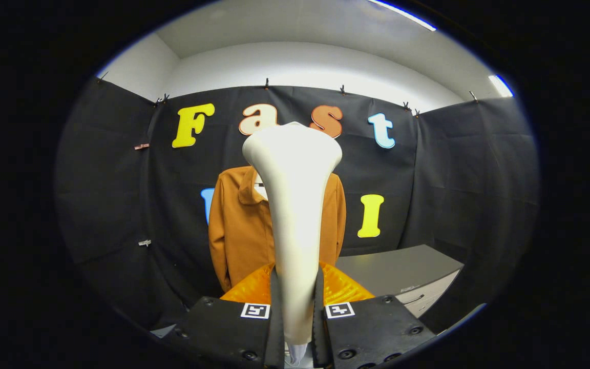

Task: Iron the clothes twice with a garment steamer, once on the left side and once on the right side.

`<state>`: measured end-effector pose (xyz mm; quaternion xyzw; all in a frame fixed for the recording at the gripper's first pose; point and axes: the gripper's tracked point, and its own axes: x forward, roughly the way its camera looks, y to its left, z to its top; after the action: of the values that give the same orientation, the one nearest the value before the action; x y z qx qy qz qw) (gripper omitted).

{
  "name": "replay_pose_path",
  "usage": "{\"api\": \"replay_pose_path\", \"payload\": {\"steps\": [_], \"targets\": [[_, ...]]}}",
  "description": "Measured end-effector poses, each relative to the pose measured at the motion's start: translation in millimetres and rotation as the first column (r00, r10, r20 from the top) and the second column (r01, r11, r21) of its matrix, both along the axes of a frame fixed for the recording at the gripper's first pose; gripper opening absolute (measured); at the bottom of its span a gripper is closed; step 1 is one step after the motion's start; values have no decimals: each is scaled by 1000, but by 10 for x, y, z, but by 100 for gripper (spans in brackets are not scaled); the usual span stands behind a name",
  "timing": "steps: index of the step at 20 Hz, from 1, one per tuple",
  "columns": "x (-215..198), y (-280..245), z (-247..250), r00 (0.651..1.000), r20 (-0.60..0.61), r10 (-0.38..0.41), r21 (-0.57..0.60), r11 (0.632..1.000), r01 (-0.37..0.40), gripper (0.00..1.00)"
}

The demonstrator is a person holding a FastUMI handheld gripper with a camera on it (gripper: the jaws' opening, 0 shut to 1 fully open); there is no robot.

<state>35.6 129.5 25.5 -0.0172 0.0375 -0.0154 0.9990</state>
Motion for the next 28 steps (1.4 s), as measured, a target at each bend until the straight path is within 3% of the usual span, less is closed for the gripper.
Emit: {"api": "replay_pose_path", "payload": {"steps": [28], "targets": [[122,-182,62,999,32,1,13,1000,-2,25]]}}
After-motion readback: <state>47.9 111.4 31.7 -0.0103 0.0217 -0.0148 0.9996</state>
